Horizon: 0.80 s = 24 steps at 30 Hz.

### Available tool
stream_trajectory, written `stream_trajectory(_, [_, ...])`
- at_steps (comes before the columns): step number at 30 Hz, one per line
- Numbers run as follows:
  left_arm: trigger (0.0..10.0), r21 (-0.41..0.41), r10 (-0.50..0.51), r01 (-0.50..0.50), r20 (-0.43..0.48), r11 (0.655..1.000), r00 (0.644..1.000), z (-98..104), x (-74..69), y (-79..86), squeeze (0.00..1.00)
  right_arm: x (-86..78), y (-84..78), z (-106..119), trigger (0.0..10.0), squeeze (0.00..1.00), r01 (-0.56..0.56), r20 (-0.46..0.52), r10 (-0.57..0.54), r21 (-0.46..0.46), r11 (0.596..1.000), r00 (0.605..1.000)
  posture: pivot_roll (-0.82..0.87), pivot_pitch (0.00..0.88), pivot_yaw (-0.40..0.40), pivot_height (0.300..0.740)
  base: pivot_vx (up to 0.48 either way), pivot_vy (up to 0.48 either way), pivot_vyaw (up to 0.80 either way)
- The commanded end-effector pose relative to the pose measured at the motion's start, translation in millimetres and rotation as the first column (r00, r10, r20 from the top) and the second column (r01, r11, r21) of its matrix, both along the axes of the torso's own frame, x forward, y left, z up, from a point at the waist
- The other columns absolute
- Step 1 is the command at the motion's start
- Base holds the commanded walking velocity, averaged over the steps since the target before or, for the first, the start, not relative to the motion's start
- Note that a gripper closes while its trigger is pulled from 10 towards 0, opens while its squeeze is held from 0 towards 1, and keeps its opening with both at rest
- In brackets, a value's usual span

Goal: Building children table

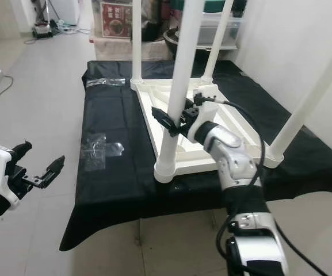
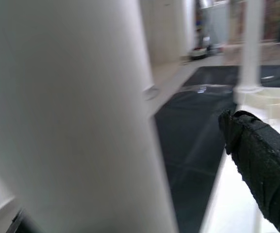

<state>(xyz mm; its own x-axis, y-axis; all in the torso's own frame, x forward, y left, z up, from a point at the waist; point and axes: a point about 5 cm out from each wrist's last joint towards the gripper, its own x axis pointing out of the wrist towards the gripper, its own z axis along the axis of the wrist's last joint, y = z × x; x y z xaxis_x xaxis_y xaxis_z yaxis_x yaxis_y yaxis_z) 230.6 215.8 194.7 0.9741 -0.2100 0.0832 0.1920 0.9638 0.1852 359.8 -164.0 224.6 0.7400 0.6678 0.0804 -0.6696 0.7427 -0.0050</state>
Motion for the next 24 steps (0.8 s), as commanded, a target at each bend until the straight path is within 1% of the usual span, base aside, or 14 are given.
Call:
stream_trajectory(1, [10.0, 0.013, -0.016, 0.016, -0.005, 1.000, 1.000, -1, 0.5, -1.8, 0.00, 2.0, -1.8, 3, 10.0, 0.00, -0.078, 0.011, 0.078, -0.010, 0.997, 0.997, 0.12, 0.000, -0.074, 0.740, 0.000, 0.000, 0.00])
stream_trajectory(3, [10.0, 0.013, -0.017, 0.017, -0.005, 1.000, 1.000, -1, 0.3, -1.7, 0.00, 4.1, -3.8, 1, 10.0, 0.00, -0.101, 0.001, 0.101, -0.026, 0.995, 0.995, 0.12, 0.000, -0.075, 0.740, 0.000, 0.000, 0.00])
stream_trajectory(4, [10.0, 0.013, -0.016, 0.016, -0.006, 1.000, 1.000, -1, 0.1, -1.2, 0.00, 6.0, -6.4, -2, 9.1, 0.00, -0.119, -0.004, 0.119, -0.051, 0.992, 0.993, 0.12, 0.000, -0.077, 0.740, 0.000, 0.000, 0.00])
stream_trajectory(5, [10.0, 0.014, -0.016, 0.016, -0.006, 1.000, 1.000, -1, 0.0, -0.8, 0.00, 7.6, -8.4, -4, 9.1, 0.00, -0.133, -0.007, 0.133, -0.067, 0.989, 0.991, 0.12, 0.000, -0.077, 0.740, 0.000, 0.000, 0.00])
stream_trajectory(6, [10.0, 0.015, -0.016, 0.016, -0.006, 1.000, 1.000, -1, -0.1, -0.8, 0.00, 9.6, -11.0, -6, 6.9, 0.00, -0.139, -0.020, 0.138, -0.075, 0.987, 0.990, 0.12, 0.000, -0.079, 0.740, 0.000, 0.000, 0.00])
stream_trajectory(9, [10.0, 0.015, -0.016, 0.016, -0.006, 1.000, 1.000, -1, -0.1, -0.8, 0.00, 10.6, -12.4, -8, 6.9, 0.00, -0.141, -0.027, 0.139, -0.078, 0.987, 0.990, 0.12, 0.000, -0.079, 0.740, 0.000, 0.000, 0.00])
stream_trajectory(10, [10.0, 0.014, -0.017, 0.017, -0.006, 1.000, 1.000, -1, -0.1, -1.2, 0.00, 13.9, -14.4, -8, 3.8, 0.00, -0.124, -0.031, 0.122, -0.062, 0.990, 0.992, 0.12, 0.000, -0.080, 0.740, 0.000, 0.000, 0.00])
stream_trajectory(11, [10.0, 0.013, -0.018, 0.018, -0.005, 1.000, 1.000, -1, -0.1, -1.4, 0.00, 16.3, -15.5, -8, 3.1, 0.00, -0.108, -0.031, 0.106, -0.051, 0.993, 0.994, 0.12, 0.000, -0.080, 0.740, 0.000, 0.000, 0.00])
stream_trajectory(12, [10.0, 0.013, -0.018, 0.018, -0.005, 1.000, 1.000, -1, -0.1, -1.4, 0.00, 16.3, -15.5, -8, 3.1, 0.00, -0.108, -0.031, 0.106, -0.051, 0.993, 0.994, 0.12, 0.000, -0.080, 0.740, 0.000, 0.000, 0.00])
stream_trajectory(13, [10.0, 0.012, -0.018, 0.018, -0.004, 1.000, 1.000, -1, -0.1, -1.7, 0.00, 17.3, -15.3, -7, 0.0, 0.00, -0.110, -0.025, 0.109, -0.037, 0.993, 0.994, 0.12, 0.000, -0.080, 0.740, 0.000, 0.000, 0.00])
stream_trajectory(15, [10.0, 0.012, -0.020, 0.020, -0.003, 1.000, 1.000, -1, 0.0, -2.1, 0.00, 17.8, -15.6, -7, 0.0, 0.00, -0.121, -0.018, 0.120, -0.015, 0.993, 0.993, 0.12, 0.000, -0.082, 0.740, 0.000, 0.000, 0.00])
stream_trajectory(19, [10.0, 0.012, -0.023, 0.023, -0.001, 1.000, 1.000, -1, 0.0, -2.4, 0.00, 17.4, -18.7, -10, 0.0, 0.00, -0.135, -0.024, 0.135, -0.002, 0.991, 0.991, 0.13, 0.000, -0.083, 0.740, 0.000, 0.000, 0.00])
stream_trajectory(23, [10.0, 0.012, -0.029, 0.029, -0.001, 0.999, 1.000, -1, -0.5, -2.9, 0.00, 17.9, -26.1, -17, 0.0, 0.00, -0.114, -0.047, 0.113, -0.007, 0.993, 0.992, 0.12, 0.000, -0.083, 0.740, 0.000, 0.000, 0.00])
stream_trajectory(24, [10.0, 0.011, -0.030, 0.030, -0.001, 0.999, 1.000, -1, -0.7, -3.1, 0.00, 19.0, -27.3, -19, 0.0, 0.00, -0.086, -0.056, 0.085, -0.016, 0.996, 0.995, 0.12, 0.000, -0.084, 0.740, 0.000, 0.000, 0.00])
